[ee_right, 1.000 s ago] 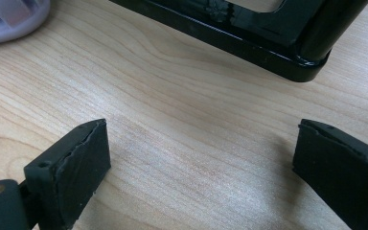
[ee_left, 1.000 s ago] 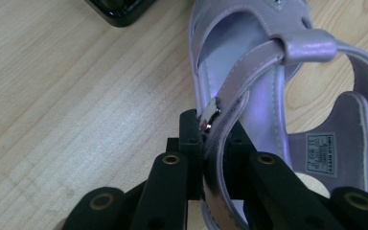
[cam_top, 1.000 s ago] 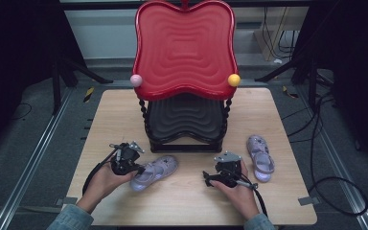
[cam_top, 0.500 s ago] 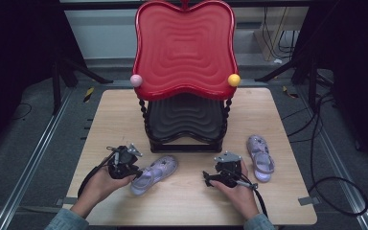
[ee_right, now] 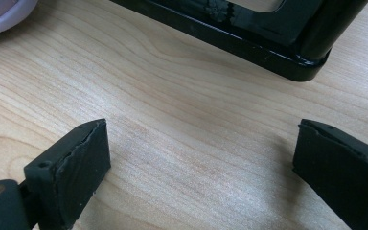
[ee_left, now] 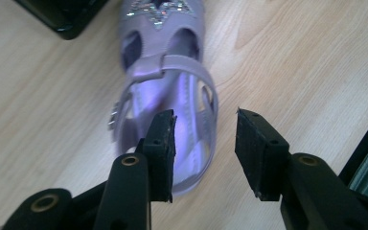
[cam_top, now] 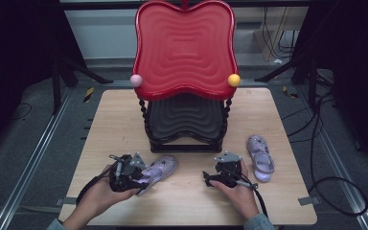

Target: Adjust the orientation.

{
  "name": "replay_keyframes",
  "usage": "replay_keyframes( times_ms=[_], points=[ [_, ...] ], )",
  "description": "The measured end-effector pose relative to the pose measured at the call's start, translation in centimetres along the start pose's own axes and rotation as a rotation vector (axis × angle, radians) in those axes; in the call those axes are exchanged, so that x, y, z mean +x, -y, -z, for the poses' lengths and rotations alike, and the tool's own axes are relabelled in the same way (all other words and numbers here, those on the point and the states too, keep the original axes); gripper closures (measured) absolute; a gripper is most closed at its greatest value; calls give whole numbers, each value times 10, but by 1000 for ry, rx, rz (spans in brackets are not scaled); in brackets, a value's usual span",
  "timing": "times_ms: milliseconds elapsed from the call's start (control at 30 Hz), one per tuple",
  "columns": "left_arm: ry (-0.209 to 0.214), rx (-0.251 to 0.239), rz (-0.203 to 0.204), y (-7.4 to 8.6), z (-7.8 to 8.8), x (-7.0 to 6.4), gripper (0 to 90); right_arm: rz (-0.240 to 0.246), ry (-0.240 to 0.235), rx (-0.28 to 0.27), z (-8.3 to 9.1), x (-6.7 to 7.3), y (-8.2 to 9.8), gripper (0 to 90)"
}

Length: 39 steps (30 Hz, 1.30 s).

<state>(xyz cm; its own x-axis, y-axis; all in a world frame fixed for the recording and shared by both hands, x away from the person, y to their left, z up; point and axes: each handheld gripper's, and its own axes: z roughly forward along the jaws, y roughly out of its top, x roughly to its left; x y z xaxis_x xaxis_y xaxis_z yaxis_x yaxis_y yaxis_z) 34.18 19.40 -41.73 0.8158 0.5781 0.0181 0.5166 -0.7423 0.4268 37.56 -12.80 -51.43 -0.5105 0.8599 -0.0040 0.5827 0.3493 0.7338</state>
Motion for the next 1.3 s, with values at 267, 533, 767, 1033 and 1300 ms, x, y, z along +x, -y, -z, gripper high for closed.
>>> replay_keyframes(
  times_ms=[267,533,767,1033,1300],
  points=[
    [21,77,8,-2,-30,0,701,4,-2,0,0,0,0,57],
    [60,83,25,-2,-36,6,840,1,-3,2,1,0,0,57],
    [112,13,91,1,-26,19,862,4,-4,1,1,0,1,57],
    [198,-118,167,10,-8,26,863,6,-4,1,1,0,1,57],
    [254,-254,180,3,17,12,862,5,-2,1,1,0,1,57]
  ],
)
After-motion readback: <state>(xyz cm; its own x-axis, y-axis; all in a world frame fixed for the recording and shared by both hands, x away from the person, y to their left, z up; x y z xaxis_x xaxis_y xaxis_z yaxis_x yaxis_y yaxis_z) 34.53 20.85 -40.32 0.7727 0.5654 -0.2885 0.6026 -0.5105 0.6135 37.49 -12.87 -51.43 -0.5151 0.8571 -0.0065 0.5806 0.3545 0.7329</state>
